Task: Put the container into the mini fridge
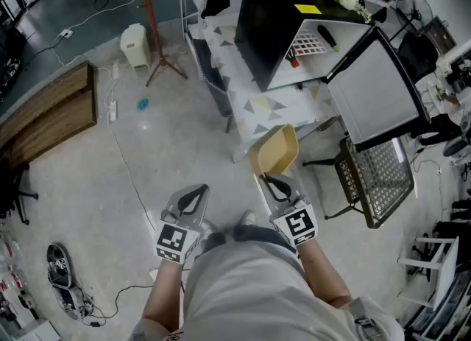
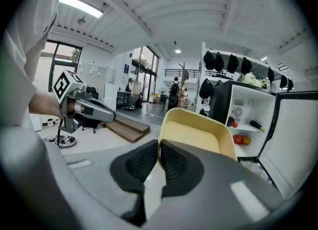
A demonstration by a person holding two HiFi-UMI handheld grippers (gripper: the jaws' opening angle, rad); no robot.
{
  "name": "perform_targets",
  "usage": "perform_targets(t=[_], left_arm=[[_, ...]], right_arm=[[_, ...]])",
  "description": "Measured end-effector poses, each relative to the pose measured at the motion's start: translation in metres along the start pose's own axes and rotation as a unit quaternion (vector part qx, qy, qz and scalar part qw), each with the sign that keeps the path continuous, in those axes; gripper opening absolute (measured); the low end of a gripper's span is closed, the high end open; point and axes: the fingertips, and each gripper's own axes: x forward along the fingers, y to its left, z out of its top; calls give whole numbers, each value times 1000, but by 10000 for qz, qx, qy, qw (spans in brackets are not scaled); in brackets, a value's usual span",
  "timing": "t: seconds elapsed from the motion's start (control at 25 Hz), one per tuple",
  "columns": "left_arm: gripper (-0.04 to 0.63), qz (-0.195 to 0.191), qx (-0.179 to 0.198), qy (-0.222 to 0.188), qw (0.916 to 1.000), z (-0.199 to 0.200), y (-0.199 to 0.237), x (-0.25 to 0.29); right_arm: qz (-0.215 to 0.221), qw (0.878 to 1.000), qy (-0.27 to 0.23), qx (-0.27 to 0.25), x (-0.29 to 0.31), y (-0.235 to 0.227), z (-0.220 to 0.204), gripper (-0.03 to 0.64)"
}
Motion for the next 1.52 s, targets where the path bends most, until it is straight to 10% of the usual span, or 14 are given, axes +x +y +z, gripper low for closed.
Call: perform_targets(t=[0.92,1.52], left_arm=[[11,-95,445,-159,9988,75,-97,177],[11,-633,441,186,9968,81,-26,277]], right_arm=[[-440,9969,-577,317,-81,-184,-39,21],[-928,9931,-306,644,-8,-266,-49,21]])
